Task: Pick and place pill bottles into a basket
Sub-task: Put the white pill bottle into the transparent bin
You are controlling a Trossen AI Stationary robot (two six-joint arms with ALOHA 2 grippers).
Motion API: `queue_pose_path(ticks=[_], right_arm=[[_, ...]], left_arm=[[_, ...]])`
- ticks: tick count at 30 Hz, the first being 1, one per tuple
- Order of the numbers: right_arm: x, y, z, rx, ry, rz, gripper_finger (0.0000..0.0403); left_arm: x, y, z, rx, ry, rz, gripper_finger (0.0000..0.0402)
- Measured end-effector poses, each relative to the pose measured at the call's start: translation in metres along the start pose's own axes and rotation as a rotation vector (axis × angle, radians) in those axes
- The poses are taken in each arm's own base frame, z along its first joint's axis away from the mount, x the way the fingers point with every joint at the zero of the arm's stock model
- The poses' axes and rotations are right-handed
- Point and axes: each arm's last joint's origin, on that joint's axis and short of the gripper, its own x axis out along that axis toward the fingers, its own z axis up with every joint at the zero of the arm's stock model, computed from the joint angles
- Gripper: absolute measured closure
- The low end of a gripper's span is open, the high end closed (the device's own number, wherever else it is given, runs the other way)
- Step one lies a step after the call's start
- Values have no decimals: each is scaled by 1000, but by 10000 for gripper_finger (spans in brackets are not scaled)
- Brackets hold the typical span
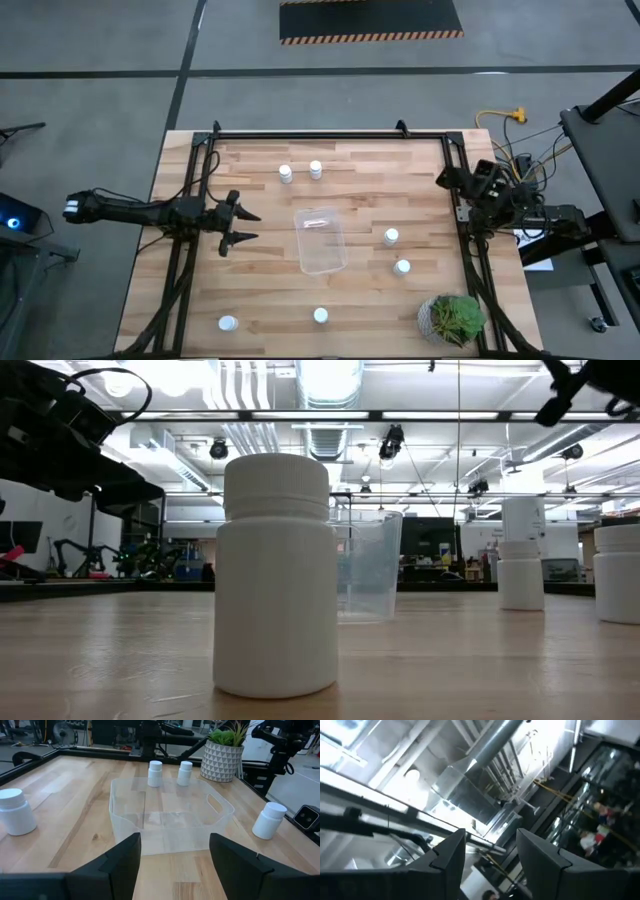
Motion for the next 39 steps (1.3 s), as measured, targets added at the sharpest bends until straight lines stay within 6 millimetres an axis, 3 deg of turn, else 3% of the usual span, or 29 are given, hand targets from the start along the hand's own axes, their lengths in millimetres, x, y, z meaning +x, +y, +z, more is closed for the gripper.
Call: queue_pose_path(ticks=[6, 13, 20, 31, 39], right_arm=[[28, 27, 8, -186, 195, 13, 236], [61, 55, 17, -368, 653, -239, 236], [86, 76, 28, -499, 957, -451, 236], [125, 72, 13, -595, 1366, -661, 236], [146, 51, -10, -709, 1647, -622, 236]], left_arm=[[0, 0, 0, 0, -1, 0, 182], [0, 0, 0, 0, -1, 0, 182], [0, 0, 0, 0, -2, 0, 182], [0, 0, 0, 0, -1, 0, 182], [0, 0, 0, 0, -2, 0, 182]])
